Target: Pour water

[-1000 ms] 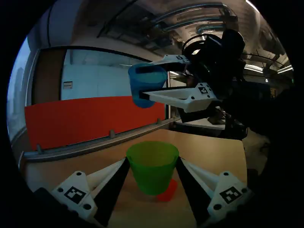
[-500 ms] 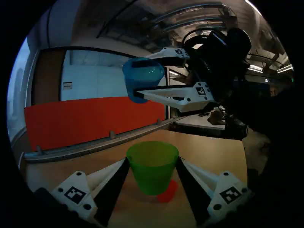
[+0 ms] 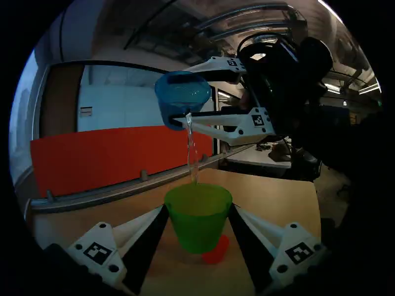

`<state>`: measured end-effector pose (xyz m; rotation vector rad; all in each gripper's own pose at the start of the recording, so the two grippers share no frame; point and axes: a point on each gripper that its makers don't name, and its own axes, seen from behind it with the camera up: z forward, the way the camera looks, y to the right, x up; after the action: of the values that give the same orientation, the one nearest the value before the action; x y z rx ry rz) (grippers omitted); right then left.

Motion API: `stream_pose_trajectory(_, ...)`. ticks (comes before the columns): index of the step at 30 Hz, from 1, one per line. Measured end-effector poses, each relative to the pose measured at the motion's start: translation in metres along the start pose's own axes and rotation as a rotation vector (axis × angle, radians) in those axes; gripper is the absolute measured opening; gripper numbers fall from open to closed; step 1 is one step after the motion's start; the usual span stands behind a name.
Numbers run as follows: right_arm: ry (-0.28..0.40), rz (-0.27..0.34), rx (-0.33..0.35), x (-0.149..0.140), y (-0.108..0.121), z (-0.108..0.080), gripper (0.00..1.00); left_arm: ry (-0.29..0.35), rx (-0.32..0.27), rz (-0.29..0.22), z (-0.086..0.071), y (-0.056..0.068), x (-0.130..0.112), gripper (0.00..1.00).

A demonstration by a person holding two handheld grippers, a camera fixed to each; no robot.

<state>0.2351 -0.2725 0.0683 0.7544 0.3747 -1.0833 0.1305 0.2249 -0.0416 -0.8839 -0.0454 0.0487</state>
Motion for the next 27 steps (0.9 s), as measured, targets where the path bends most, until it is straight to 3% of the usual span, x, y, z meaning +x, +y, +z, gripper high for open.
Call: stream_pose_trajectory(27, -0.008, -0.124, -0.029, -0.004, 0.012, -0.001, 0.90, -0.003, -0.001, 0.011, 0.003, 0.000, 0.001, 0.85)
